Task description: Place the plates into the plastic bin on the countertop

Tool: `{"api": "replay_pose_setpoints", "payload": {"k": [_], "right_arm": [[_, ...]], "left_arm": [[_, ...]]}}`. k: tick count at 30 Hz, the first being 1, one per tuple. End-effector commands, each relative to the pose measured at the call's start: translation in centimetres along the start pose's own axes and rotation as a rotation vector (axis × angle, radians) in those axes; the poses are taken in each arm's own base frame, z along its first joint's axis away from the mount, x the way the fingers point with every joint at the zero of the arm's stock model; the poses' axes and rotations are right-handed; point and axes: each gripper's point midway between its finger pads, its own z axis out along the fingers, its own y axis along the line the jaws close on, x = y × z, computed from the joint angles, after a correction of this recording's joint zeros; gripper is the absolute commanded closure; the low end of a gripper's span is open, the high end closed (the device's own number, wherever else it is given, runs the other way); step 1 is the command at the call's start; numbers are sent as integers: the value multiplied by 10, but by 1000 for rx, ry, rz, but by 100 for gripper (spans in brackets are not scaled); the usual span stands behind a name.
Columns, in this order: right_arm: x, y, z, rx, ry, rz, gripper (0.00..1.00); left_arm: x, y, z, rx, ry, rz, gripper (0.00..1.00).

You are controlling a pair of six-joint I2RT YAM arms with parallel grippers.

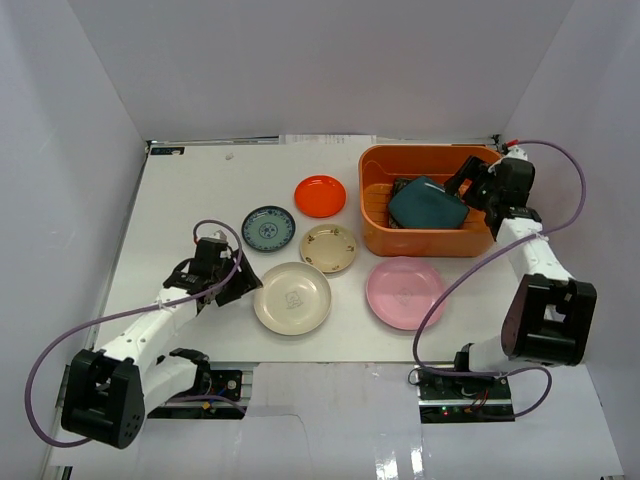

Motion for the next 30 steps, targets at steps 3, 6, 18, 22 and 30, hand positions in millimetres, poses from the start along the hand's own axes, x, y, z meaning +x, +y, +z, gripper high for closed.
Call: {"api": "replay_pose_setpoints", "payload": {"k": [3,6,18,22,30], "right_arm": [[-39,51,-54,-88,-167,-128,0],[-4,105,-79,-236,-157,-190,15],[229,117,-150,-394,246,-469,26],[271,100,-147,-332,358,-538,18],[303,104,-140,-278,424,-658,42]], "left_arm": [[2,-2,6,-27,-3,-7,27],[13,-1,14,-35,20,-4,28],[16,8,20,-93,-34,13,87],[8,2,7,-80,-60,13,100],[-26,-40,-52,88,-180,46,100]]}}
